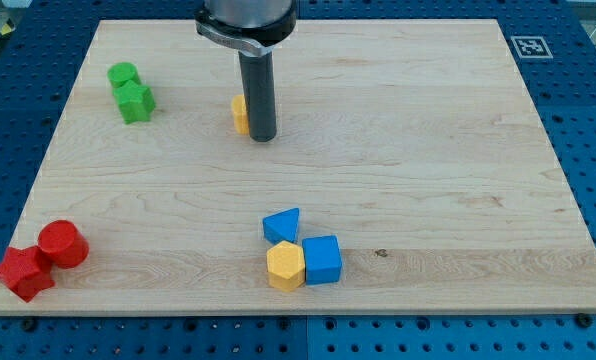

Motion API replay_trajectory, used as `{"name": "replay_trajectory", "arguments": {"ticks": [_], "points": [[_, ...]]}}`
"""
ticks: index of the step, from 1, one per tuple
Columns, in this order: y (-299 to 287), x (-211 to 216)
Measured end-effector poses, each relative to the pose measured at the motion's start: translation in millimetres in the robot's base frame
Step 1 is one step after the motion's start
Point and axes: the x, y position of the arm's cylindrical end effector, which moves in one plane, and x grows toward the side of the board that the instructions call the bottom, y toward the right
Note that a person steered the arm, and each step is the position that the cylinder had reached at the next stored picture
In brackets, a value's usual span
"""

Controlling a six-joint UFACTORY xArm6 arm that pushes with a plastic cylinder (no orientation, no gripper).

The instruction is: Move the yellow hexagon up and left a bit

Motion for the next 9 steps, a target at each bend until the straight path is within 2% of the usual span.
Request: {"name": "replay_trajectory", "arguments": {"ticks": [2, 7, 8, 9], "points": [[-36, 25], [-51, 31], [-51, 53], [-13, 53]]}}
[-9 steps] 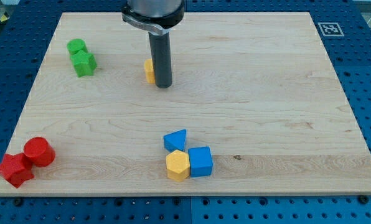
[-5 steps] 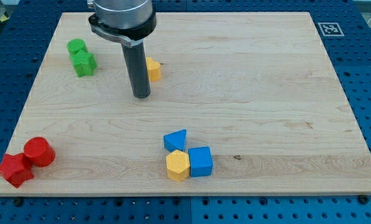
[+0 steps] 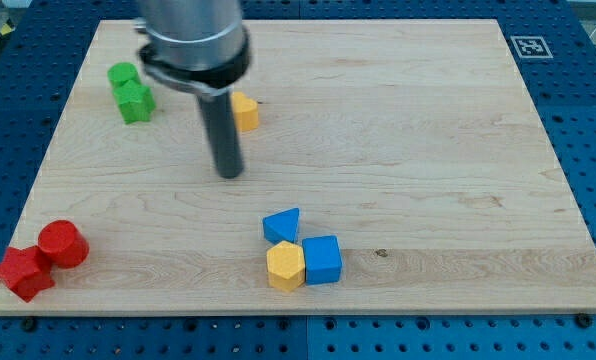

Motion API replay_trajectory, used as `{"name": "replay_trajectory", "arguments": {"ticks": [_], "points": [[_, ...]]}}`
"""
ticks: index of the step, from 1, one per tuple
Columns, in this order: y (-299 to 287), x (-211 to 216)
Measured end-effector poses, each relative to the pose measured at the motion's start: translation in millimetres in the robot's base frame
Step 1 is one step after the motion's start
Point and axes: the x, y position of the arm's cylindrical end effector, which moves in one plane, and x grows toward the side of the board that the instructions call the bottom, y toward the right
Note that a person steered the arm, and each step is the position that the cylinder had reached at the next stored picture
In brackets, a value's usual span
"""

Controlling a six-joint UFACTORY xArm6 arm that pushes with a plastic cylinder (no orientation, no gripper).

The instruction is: Move the yellow hexagon up and left a bit

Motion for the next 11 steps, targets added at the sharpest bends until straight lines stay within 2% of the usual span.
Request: {"name": "replay_trajectory", "arguments": {"ticks": [1, 2, 3, 4, 11], "points": [[76, 0], [132, 34], [153, 120], [171, 149], [99, 150]]}}
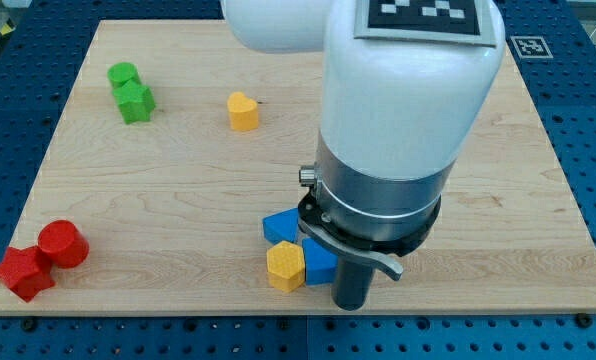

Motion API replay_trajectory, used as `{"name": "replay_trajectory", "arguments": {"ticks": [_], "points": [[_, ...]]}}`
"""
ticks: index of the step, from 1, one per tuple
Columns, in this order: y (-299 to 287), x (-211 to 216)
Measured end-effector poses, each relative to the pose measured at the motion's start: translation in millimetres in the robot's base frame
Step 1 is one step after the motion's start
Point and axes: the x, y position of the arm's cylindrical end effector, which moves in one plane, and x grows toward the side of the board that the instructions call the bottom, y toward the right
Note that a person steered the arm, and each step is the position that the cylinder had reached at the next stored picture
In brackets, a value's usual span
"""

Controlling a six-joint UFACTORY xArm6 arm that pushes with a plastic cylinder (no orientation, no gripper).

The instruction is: Move the yellow hexagon up and left a bit

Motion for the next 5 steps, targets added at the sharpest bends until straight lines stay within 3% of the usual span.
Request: {"name": "replay_trajectory", "arguments": {"ticks": [2, 3, 5], "points": [[-53, 0], [-53, -1], [-86, -53]]}}
